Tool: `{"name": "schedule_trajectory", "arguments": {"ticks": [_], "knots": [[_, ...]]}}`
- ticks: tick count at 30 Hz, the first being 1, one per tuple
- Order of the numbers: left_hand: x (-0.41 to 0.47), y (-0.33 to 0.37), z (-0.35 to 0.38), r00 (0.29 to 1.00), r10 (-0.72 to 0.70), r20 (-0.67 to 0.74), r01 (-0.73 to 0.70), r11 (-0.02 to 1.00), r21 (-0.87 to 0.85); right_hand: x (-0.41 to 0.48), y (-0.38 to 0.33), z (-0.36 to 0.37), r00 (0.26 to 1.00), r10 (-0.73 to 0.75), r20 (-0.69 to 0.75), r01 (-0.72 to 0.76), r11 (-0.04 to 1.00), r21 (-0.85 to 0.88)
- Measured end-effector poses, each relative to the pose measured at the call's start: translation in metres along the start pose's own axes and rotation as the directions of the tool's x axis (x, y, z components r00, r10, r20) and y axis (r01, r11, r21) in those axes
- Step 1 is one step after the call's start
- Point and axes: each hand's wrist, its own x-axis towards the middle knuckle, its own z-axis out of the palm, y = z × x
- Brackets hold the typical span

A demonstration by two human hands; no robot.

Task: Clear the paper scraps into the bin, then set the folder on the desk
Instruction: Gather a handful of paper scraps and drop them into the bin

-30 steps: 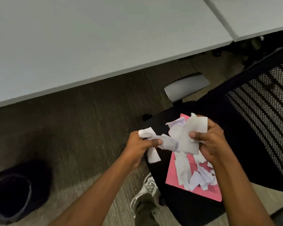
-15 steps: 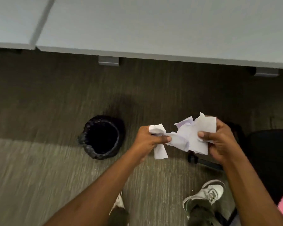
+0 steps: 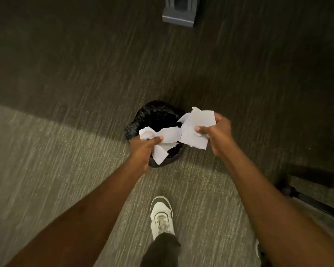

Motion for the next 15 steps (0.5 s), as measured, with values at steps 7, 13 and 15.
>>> {"name": "schedule_trajectory", "arguments": {"ticks": [7, 13, 15], "knots": [[0.082, -0.020, 0.004, 0.996, 0.014, -0.088, -0.010, 0.999, 0.036, 0.059, 0.052, 0.066, 0.996, -0.081, -0.035, 0.063, 0.933, -0.355], [0.111, -0.028, 0.002, 0.987, 0.039, -0.155, -0.004, 0.976, 0.220, 0.074, 0.070, 0.100, 0.973, -0.181, 0.141, 0.229, 0.746, -0.626], [0.115, -0.034, -0.002, 0.994, 0.053, -0.091, -0.024, 0.956, 0.293, 0.073, 0.076, 0.107, 0.954, -0.164, 0.253, 0.296, 0.665, -0.686]]}}
